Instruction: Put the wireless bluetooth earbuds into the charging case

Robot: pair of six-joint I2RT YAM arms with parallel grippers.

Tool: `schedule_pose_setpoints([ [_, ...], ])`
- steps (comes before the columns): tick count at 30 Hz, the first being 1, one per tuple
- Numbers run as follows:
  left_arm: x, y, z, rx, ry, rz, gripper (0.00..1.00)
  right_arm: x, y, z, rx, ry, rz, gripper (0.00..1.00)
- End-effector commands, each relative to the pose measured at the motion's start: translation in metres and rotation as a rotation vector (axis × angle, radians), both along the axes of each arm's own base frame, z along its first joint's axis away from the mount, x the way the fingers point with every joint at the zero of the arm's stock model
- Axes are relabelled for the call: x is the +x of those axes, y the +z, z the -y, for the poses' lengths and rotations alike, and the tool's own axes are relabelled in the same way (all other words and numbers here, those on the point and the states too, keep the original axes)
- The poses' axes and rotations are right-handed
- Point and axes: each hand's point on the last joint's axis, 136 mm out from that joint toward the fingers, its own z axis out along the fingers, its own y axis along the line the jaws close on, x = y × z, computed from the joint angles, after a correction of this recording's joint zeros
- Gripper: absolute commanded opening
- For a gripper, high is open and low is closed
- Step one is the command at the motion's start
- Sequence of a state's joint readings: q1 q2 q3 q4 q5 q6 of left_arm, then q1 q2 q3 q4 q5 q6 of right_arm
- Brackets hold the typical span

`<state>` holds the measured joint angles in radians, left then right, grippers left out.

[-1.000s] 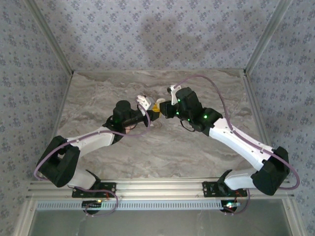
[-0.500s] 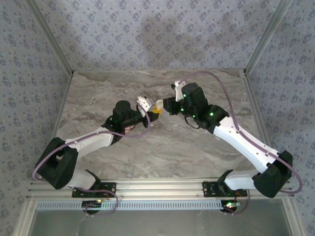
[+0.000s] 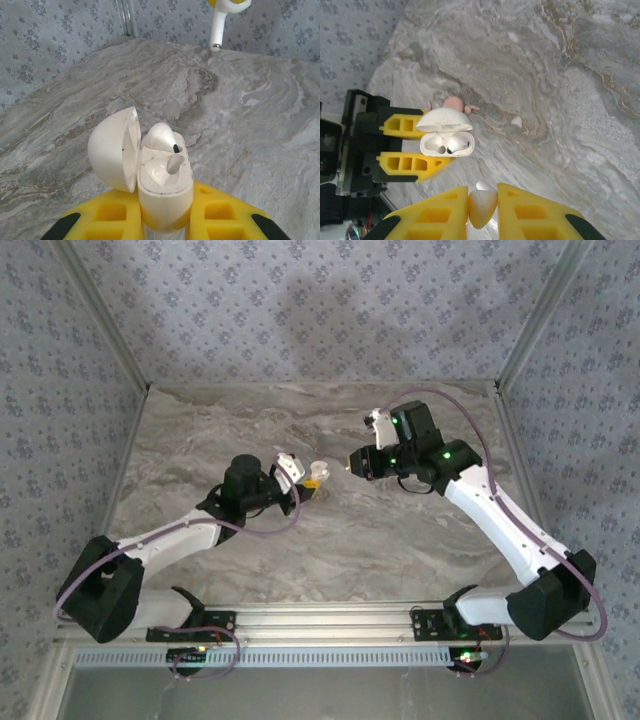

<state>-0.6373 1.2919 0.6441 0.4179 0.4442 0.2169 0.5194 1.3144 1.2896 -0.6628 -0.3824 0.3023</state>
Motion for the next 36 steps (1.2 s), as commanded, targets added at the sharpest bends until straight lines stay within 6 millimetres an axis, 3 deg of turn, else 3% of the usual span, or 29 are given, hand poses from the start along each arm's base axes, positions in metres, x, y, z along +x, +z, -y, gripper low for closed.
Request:
schedule_pose_setpoints([
  [1,-0.015,0.003,0.001,0.045,-0.076,0.05,0.13,-0.014,0.005,0.0,-0.061,0.084,-0.006,0.2],
  [7,-0.031,0.0,0.003,0.087,-0.165,0.104,0.13,-0.026,0.008,-0.021,-0.057,0.181,0.0,0.2],
  [17,-0.032,0.003,0.005,0.09,-0.166,0.145,0.13,-0.033,-0.004,-0.053,-0.004,0.216,-0.03,0.2],
  [26,-0.029,0.012,0.007,0.059,-0.153,0.148,0.13,-0.03,-0.023,-0.054,-0.077,0.185,-0.049,0.2],
  [36,-0.028,0.019,0.012,0.042,-0.171,0.145,0.13,-0.031,-0.032,-0.051,-0.153,0.202,-0.044,0.2],
])
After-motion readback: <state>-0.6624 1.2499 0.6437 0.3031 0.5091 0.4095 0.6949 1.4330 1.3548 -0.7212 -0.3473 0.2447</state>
